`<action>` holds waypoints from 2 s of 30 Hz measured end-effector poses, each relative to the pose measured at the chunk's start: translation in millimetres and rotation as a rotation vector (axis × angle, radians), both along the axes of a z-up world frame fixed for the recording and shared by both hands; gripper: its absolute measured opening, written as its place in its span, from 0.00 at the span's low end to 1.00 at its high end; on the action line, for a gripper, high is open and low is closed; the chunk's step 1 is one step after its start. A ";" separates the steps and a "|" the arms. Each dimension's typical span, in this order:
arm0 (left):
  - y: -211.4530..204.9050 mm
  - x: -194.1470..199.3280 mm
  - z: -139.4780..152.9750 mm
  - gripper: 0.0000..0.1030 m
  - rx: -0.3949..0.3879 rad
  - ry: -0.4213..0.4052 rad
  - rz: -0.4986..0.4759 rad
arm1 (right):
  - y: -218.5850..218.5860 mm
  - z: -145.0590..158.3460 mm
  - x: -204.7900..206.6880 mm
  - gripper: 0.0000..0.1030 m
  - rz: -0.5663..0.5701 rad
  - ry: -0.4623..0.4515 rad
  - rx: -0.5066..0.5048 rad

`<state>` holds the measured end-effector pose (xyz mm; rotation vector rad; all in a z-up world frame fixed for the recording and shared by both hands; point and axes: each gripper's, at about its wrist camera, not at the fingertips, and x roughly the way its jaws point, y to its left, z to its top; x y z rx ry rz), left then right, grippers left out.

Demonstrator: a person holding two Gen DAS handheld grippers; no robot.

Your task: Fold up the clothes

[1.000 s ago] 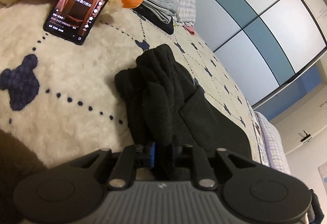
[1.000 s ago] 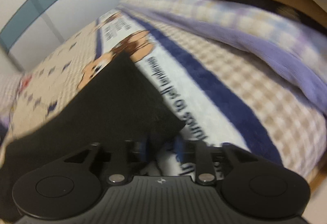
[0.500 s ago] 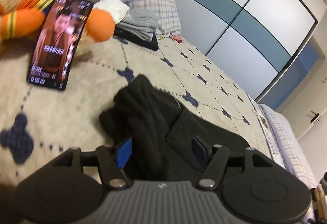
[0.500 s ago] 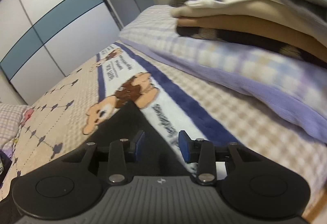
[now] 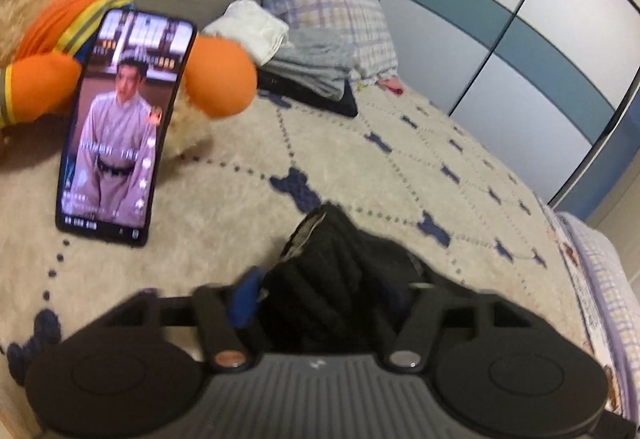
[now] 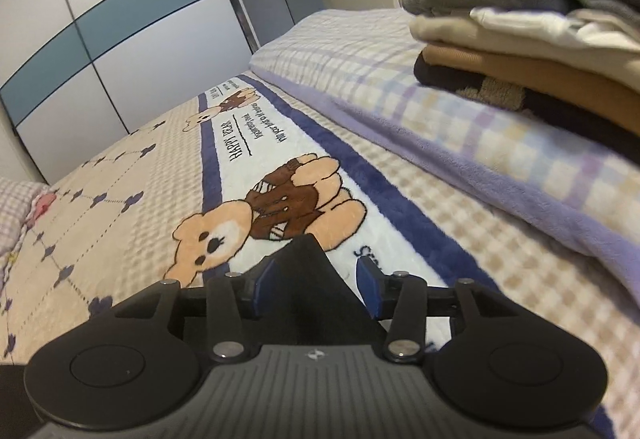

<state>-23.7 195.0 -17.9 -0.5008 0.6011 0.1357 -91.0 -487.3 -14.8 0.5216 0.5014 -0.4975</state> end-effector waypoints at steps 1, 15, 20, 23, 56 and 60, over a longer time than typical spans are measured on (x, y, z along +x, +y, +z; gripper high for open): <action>-1.0 -1.8 -2.8 0.40 0.024 -0.004 0.008 | -2.3 -2.1 3.5 0.46 -0.002 -0.003 0.018; -17.3 -15.8 -8.3 0.30 0.186 -0.029 0.082 | -29.0 -21.5 36.6 0.06 0.016 -0.019 0.117; -18.2 -20.7 -5.3 0.28 0.197 -0.043 0.104 | -20.2 -0.9 34.6 0.04 -0.014 -0.100 0.011; -18.5 -17.8 -11.6 0.29 0.217 -0.023 0.095 | -25.1 -7.1 45.7 0.04 -0.033 -0.056 0.003; -148.1 -29.4 -22.8 0.68 0.481 -0.218 -0.323 | 168.8 -69.2 -24.2 0.55 0.309 0.048 -0.483; -135.3 -31.7 -43.1 0.69 0.467 -0.234 -0.338 | 135.7 -69.0 -42.6 0.56 0.200 -0.001 -0.413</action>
